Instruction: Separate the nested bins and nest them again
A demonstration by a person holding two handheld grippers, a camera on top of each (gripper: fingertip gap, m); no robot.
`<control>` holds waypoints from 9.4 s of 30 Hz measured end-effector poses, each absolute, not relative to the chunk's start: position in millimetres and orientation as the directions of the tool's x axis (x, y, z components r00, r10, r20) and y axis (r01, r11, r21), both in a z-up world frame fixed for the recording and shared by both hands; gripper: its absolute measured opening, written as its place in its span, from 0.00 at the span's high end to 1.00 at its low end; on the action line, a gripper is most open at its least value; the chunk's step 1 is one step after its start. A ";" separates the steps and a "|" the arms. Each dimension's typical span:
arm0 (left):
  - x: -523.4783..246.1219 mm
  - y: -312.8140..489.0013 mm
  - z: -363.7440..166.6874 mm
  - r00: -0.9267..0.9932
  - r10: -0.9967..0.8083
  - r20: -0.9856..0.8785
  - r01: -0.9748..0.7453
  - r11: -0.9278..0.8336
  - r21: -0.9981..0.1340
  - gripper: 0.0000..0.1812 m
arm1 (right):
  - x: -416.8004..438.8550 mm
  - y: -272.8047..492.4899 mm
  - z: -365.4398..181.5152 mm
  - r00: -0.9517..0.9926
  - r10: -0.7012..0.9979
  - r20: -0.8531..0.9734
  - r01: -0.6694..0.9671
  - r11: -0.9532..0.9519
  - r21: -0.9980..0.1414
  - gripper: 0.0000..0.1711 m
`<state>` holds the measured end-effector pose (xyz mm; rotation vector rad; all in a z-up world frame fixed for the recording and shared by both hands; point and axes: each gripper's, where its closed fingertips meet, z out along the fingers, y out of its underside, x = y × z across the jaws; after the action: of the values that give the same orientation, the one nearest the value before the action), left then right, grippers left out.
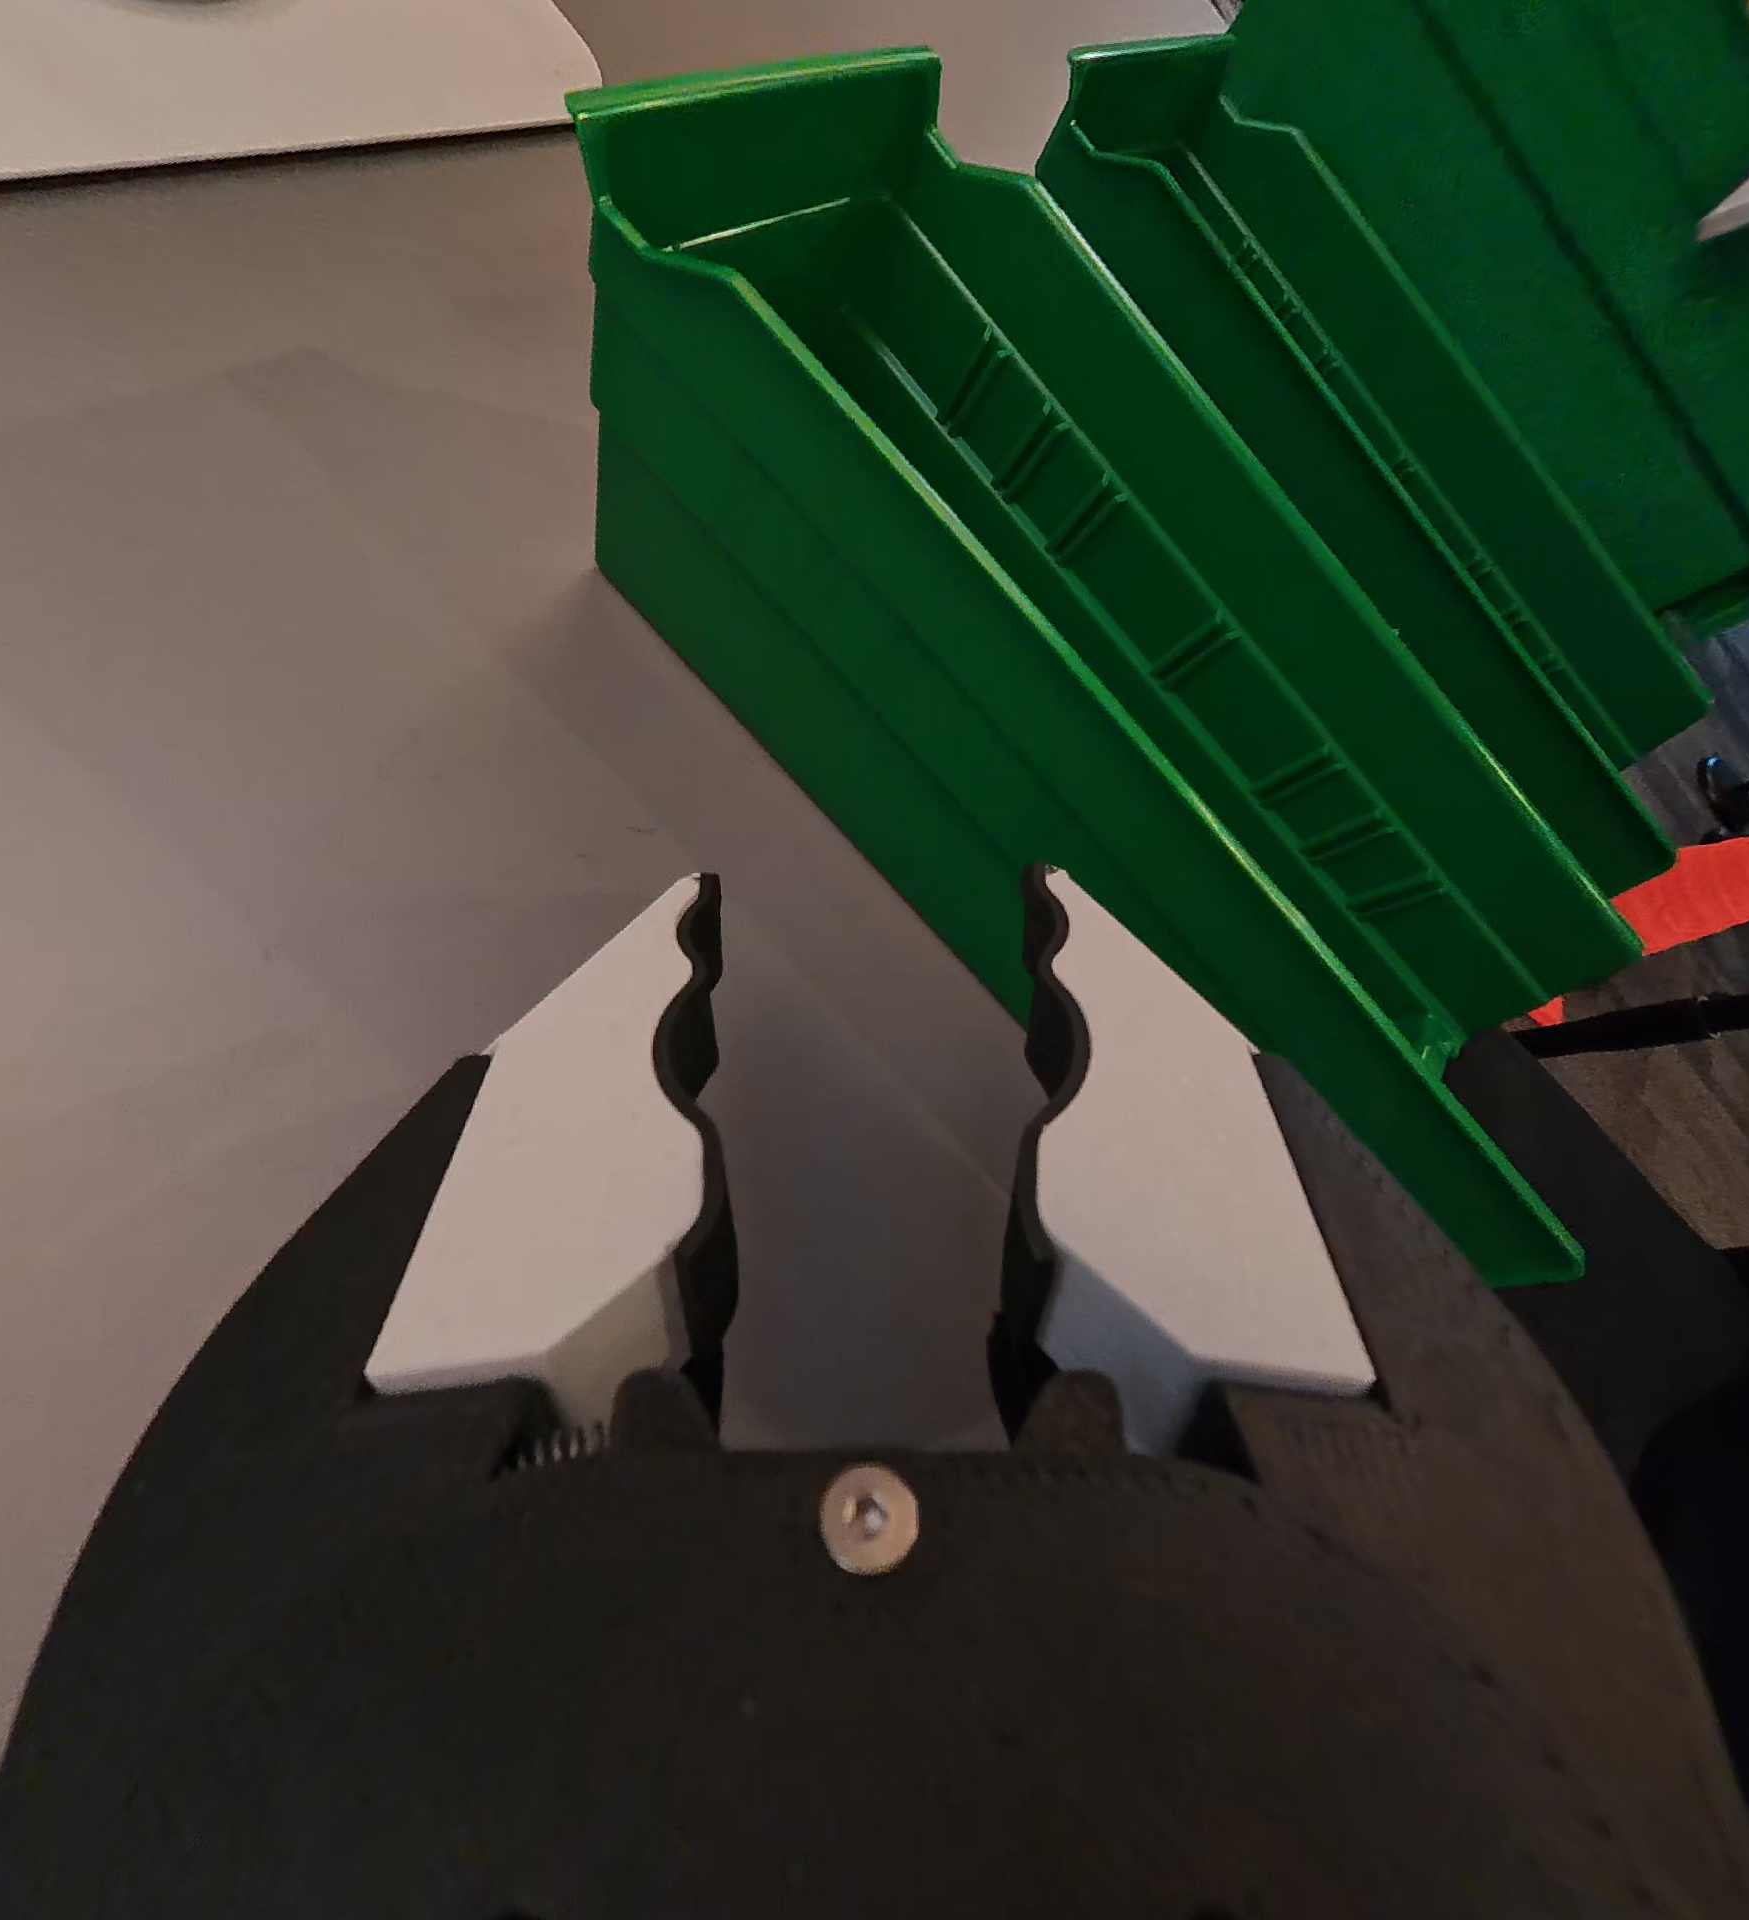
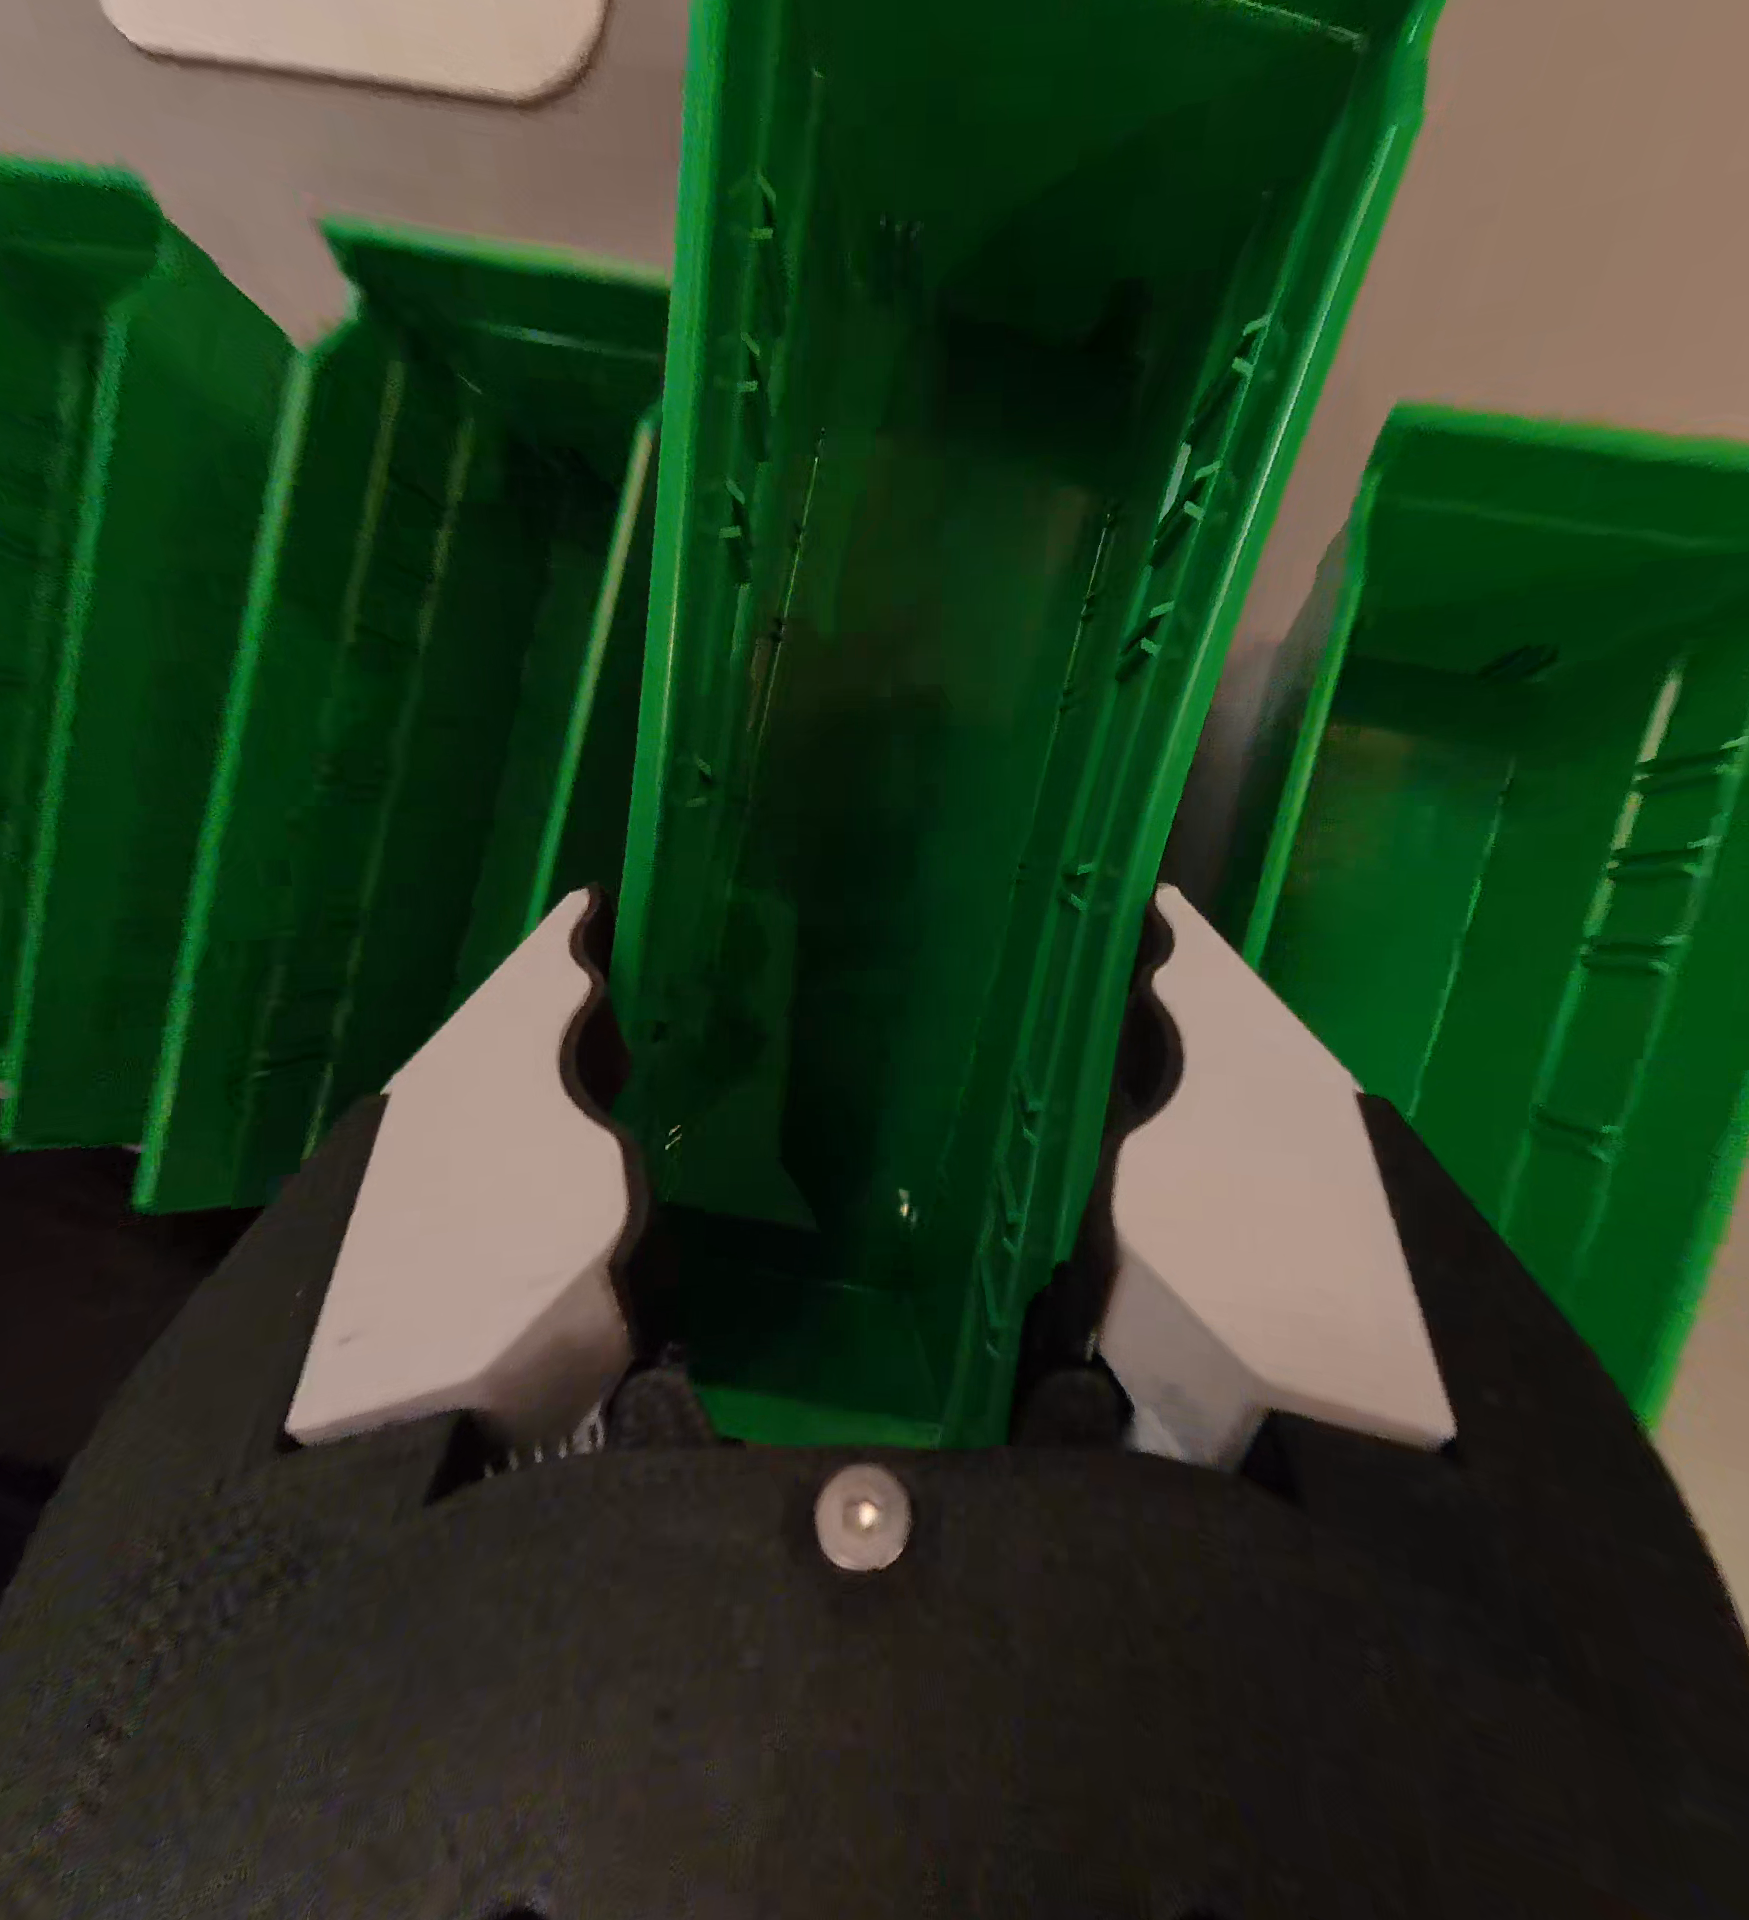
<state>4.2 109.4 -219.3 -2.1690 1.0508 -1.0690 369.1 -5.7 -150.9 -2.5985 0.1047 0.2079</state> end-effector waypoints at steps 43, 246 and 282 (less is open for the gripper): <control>5.8 100.0 -238.3 0.382 -0.805 0.454 -0.473 -0.592 -0.652 0.68 | 470.3 -48.5 -195.8 0.998 -0.036 0.043 -0.021 -0.950 -0.311 0.32; 73.1 37.8 -262.0 0.235 -0.853 0.466 -0.607 -0.503 -0.615 0.72 | 131.5 39.1 -233.5 0.776 0.631 -0.004 0.604 -0.745 -0.282 0.32; 66.0 49.4 -243.2 0.250 -0.850 0.464 -0.558 -0.518 -0.649 0.70 | 265.9 25.2 -76.5 0.938 0.335 -0.086 0.242 -0.815 -0.527 0.45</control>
<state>66.0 49.4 -243.2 -2.1765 1.2924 -1.1520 265.9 25.2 -76.5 -2.5644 -0.4110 0.2375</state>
